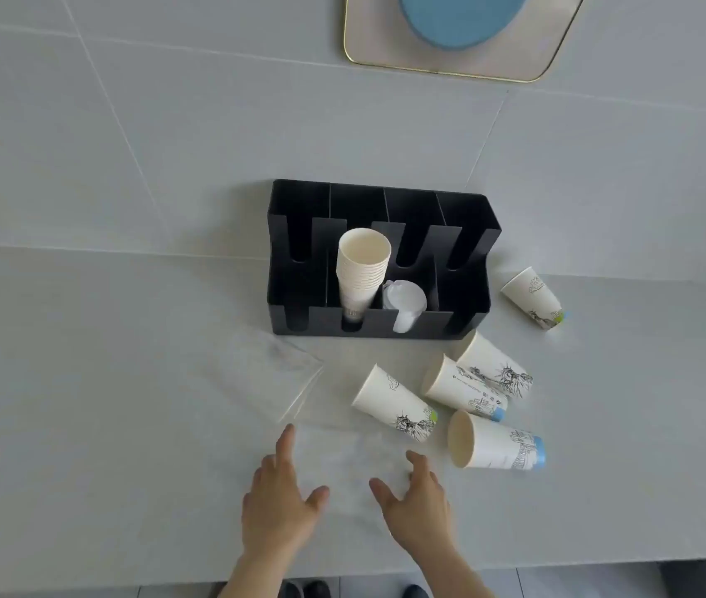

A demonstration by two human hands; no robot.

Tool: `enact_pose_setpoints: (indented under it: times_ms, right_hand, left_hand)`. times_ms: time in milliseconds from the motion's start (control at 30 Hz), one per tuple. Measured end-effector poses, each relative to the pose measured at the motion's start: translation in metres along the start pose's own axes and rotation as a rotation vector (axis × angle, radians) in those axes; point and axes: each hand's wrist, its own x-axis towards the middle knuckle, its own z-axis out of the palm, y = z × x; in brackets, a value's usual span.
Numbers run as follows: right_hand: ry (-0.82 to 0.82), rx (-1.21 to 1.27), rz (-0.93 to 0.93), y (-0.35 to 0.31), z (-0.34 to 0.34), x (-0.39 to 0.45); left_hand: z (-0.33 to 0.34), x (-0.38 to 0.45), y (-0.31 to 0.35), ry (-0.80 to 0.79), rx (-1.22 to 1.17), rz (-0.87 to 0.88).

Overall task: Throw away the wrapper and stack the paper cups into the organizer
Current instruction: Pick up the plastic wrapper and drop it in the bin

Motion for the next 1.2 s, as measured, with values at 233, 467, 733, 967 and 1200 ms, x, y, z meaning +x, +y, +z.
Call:
enact_pose_setpoints:
  times_ms: [233,467,733,967,1200]
  right_hand:
    - [0.011,0.222,0.104,-0.016,0.005,0.002]
    - [-0.050,0.341,-0.027,-0.068,0.015,-0.001]
    - [-0.094,0.402,-0.111,-0.141,0.012,0.041]
    - [-0.088,0.106,-0.203,-0.185,0.018,0.103]
    - [-0.139,-0.138,-0.299,-0.192,0.033,0.143]
  left_hand:
    - [-0.024,0.010,-0.009,-0.030,-0.472,-0.156]
    - [-0.085,0.024,-0.028,0.092,-0.712,-0.161]
    - [-0.119,0.066,-0.028,0.234,-0.707,-0.217]
    - [-0.112,0.119,-0.031,0.249,-0.539,-0.232]
    - [-0.098,0.168,-0.037,0.186,-0.057,-0.202]
